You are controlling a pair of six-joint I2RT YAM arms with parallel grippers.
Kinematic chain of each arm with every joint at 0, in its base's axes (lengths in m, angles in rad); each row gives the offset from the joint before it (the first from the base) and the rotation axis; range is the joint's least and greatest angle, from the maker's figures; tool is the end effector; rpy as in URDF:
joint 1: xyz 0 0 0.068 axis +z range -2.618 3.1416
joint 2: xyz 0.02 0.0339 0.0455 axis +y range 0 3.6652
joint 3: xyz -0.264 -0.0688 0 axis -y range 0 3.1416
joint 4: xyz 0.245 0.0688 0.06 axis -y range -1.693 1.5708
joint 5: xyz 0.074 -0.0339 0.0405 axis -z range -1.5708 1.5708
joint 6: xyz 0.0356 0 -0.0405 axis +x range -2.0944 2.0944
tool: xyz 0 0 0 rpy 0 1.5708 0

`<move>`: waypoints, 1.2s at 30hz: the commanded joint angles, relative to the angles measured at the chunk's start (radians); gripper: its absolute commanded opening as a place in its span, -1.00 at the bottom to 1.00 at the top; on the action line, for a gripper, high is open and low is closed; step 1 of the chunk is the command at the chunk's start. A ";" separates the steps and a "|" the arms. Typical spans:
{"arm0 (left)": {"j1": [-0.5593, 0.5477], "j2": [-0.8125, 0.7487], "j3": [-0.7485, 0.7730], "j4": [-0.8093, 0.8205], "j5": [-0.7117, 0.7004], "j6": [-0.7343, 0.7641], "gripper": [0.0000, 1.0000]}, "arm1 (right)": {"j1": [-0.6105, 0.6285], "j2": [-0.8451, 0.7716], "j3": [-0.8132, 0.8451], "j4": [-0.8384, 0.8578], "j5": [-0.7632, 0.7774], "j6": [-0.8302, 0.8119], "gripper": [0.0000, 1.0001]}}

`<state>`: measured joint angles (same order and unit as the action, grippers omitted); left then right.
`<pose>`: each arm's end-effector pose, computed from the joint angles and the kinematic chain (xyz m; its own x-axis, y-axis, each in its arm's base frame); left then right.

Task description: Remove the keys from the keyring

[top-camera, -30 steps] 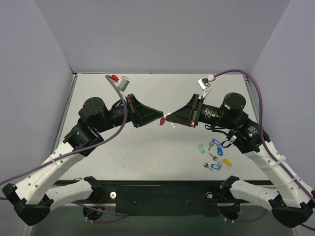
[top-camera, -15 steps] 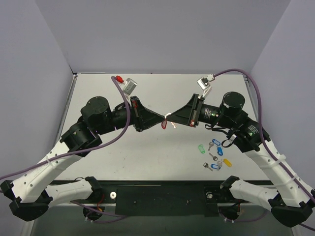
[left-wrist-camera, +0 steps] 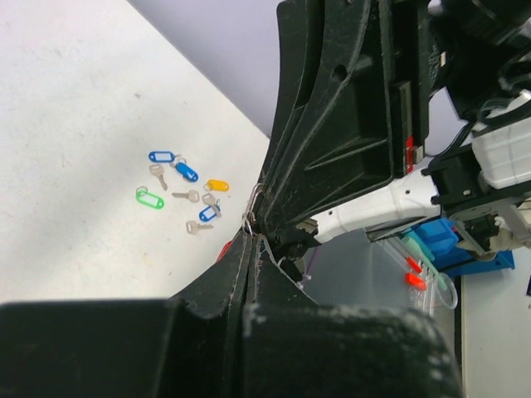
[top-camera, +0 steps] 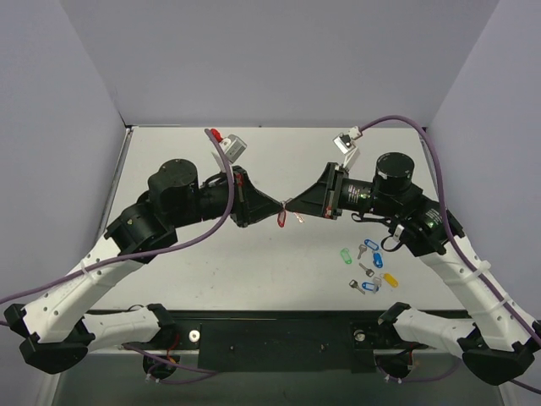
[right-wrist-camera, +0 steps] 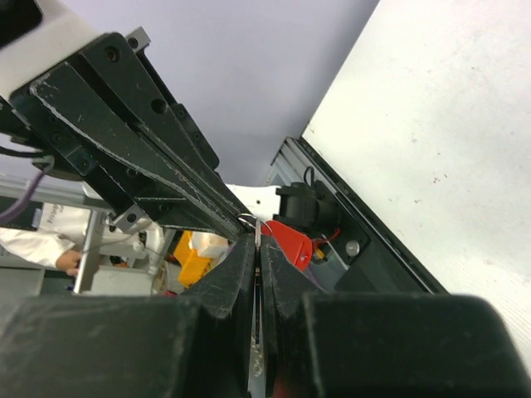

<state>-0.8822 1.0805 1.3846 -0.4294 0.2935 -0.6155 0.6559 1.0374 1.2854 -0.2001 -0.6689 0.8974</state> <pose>0.1310 -0.1754 0.4635 -0.5969 -0.1444 -0.7892 0.7066 0.3714 -0.6024 0.1532 0.1458 0.4640 -0.7341 0.2089 -0.6461 -0.6342 0.1293 0.7623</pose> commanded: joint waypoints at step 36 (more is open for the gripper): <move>-0.066 0.131 0.116 -0.264 0.012 0.082 -1.00 | 0.163 0.073 0.195 -0.239 -0.066 -0.262 -1.00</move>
<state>-0.9356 1.1988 1.4788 -0.7238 0.3523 -0.5205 0.7872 1.1278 1.4494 -0.5957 -0.6548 0.6220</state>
